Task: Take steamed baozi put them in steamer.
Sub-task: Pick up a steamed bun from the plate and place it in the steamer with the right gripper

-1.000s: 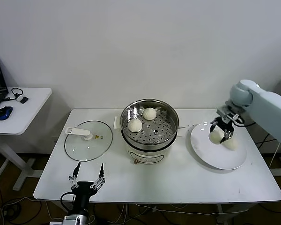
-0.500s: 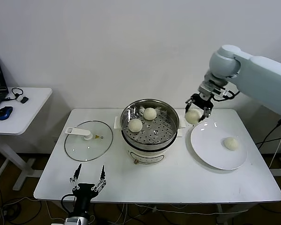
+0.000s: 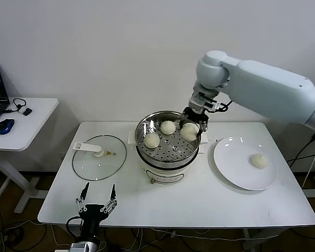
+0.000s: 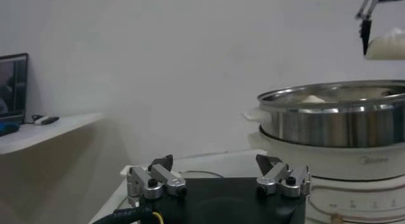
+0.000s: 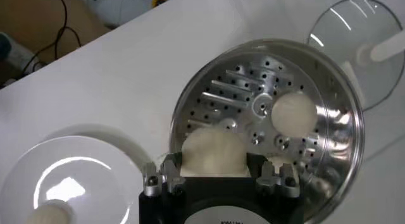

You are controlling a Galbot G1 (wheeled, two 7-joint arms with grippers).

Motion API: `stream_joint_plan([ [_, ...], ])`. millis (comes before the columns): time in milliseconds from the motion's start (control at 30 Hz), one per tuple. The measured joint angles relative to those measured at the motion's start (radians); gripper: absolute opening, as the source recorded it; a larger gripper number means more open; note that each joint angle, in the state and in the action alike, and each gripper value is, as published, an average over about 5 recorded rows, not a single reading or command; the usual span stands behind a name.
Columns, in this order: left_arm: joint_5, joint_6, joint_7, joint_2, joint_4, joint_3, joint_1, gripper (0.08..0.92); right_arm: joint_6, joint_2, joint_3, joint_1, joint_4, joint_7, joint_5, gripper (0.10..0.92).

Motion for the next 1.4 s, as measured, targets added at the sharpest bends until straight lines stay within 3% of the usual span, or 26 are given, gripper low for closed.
stream_joint_plan([
  [633,-0.008,-0.005,-0.008,-0.015,0.002,-0.020,0.008,0.823,0.051,0.194,0.006,-0.118,-0.111,0.013,-0.107,0.670],
  [1400,-0.019,0.007,-0.009,-0.025,-0.008,-0.013,0.007,0.823,0.106,0.230,0.013,-0.173,-0.127,0.023,-0.169,0.670],
])
